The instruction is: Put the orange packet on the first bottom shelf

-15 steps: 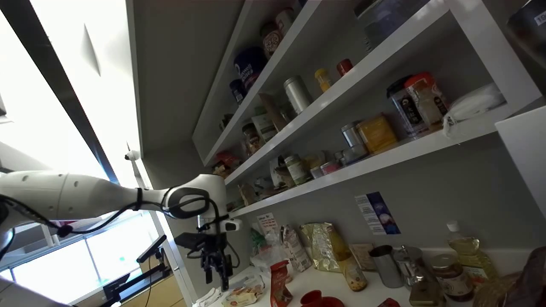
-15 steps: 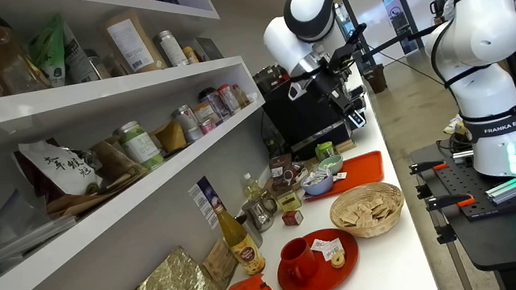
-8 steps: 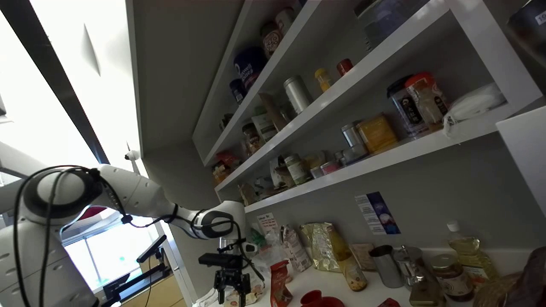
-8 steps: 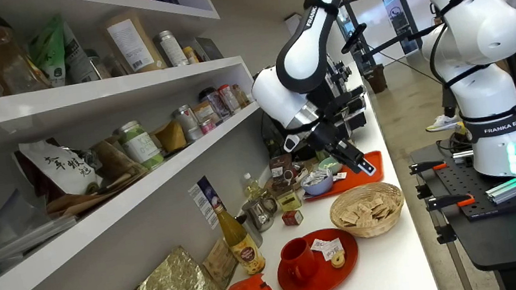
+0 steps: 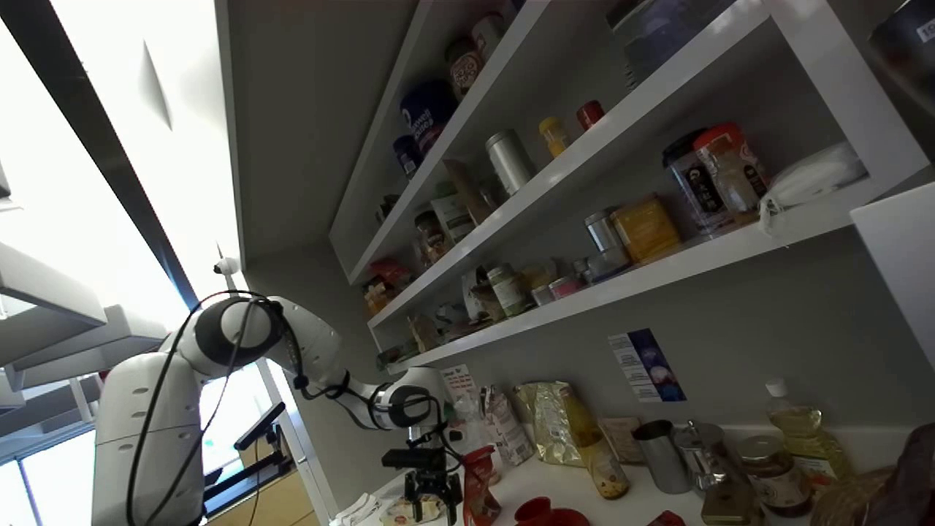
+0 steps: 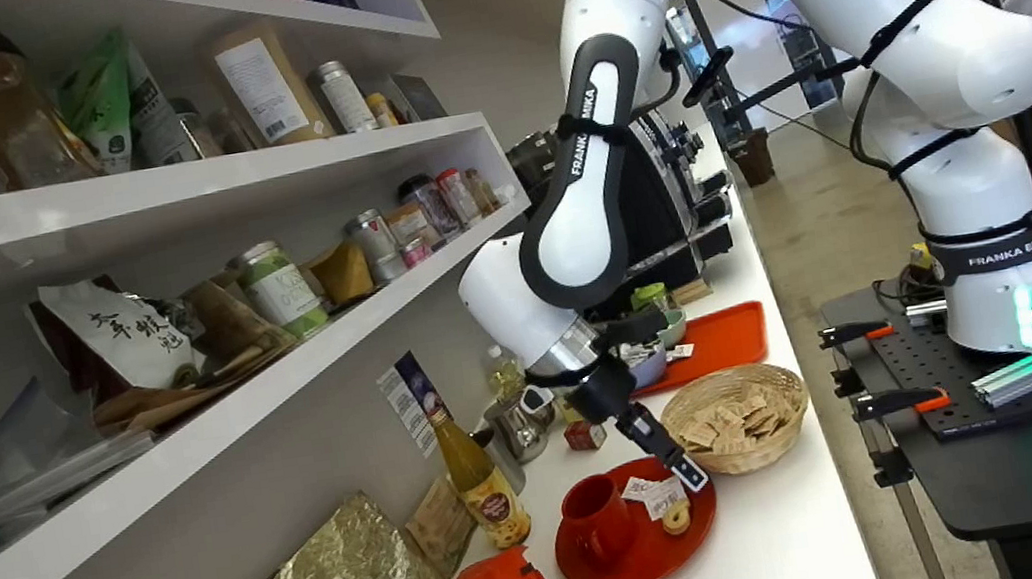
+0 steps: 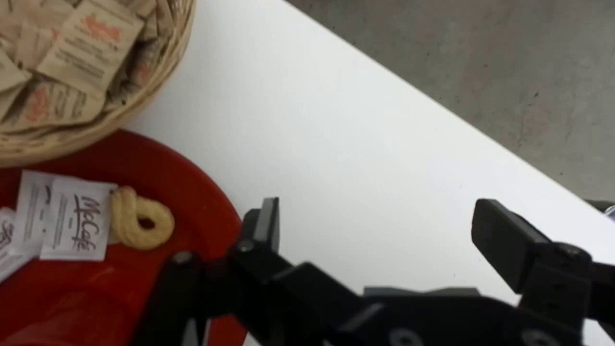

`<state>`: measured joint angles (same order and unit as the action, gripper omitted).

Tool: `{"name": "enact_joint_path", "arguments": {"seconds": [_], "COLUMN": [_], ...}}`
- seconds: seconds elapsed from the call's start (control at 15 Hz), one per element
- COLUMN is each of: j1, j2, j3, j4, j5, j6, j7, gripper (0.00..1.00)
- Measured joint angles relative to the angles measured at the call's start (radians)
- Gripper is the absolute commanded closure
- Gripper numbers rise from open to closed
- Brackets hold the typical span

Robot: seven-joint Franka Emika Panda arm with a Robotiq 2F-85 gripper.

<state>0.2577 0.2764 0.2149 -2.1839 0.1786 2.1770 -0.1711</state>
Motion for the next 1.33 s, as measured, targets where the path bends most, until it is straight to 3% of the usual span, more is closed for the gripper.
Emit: {"name": "enact_joint_path", "arguments": {"seconds": [0.4, 0.93, 1.13, 1.33], "j1": [0.06, 0.229, 0.287, 0.351], "j2": [0.153, 0.166, 0.161, 0.155], "j3": [0.002, -0.056, -0.104, -0.2], "j4": [0.125, 0.108, 0.081, 0.04], "j5": [-0.148, -0.385, -0.473, -0.594], "j6": [0.243, 0.49, 0.552, 0.639], "j7": [0.183, 0.473, 0.557, 0.653], "gripper": [0.0, 0.0, 0.0, 0.0]}}
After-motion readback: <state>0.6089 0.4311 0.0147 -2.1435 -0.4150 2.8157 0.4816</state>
